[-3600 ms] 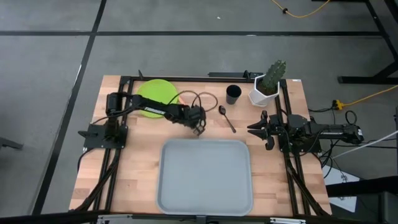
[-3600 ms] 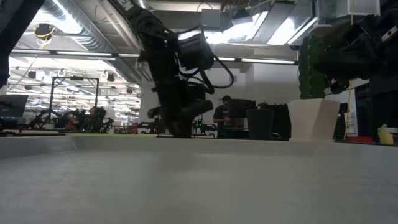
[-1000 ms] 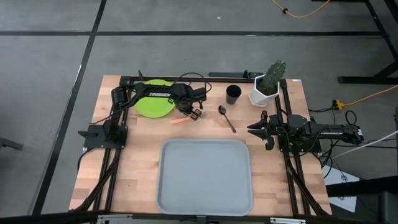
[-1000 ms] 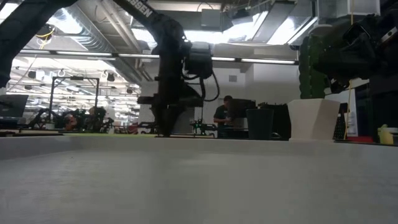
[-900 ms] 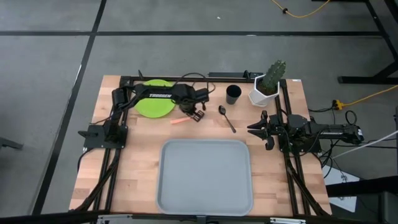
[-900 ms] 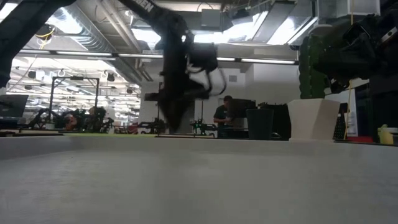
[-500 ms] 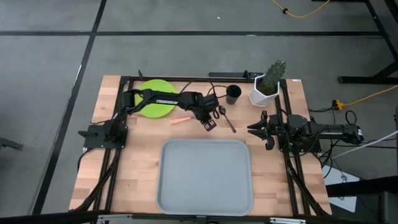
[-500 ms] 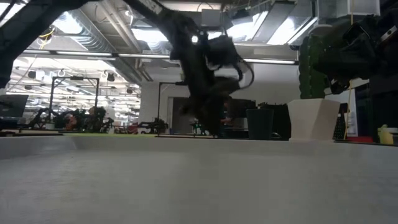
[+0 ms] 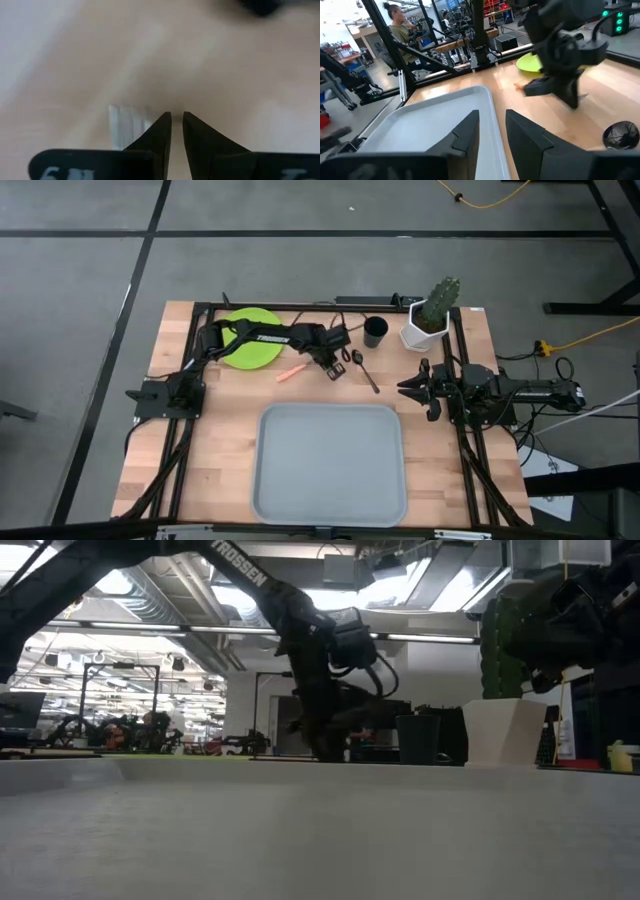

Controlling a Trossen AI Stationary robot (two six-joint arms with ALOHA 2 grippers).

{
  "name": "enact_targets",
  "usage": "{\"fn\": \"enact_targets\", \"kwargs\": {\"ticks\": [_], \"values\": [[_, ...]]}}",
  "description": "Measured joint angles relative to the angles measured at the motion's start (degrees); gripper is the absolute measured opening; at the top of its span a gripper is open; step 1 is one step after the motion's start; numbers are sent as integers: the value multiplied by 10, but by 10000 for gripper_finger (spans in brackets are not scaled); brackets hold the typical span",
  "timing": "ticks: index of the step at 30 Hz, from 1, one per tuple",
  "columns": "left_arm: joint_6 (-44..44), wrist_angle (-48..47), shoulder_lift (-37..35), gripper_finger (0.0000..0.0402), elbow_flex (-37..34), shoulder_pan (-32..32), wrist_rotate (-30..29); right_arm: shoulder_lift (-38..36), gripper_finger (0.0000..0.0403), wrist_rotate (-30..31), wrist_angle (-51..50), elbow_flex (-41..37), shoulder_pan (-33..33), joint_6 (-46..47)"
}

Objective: Pick and place plate/cup/fork/spoon on tray
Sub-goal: Move the orange fork to the top center of the table

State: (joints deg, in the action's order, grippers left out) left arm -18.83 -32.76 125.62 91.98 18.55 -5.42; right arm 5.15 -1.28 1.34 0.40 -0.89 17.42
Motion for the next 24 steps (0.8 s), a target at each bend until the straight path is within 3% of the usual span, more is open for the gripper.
{"fn": "enact_targets", "kwargs": {"ticks": [7,10,18,24], "values": [[30,-15,0,43,5,50,-73,1,100,-2,0,0,0,4],[30,-50,-7,43,26,66,-74,1,100,-2,0,0,0,5],[15,-367,-33,43,131,24,-53,3,100,-3,1,0,0,3],[-1,-501,-37,43,105,-17,-147,10,100,-3,0,0,0,4]]}}
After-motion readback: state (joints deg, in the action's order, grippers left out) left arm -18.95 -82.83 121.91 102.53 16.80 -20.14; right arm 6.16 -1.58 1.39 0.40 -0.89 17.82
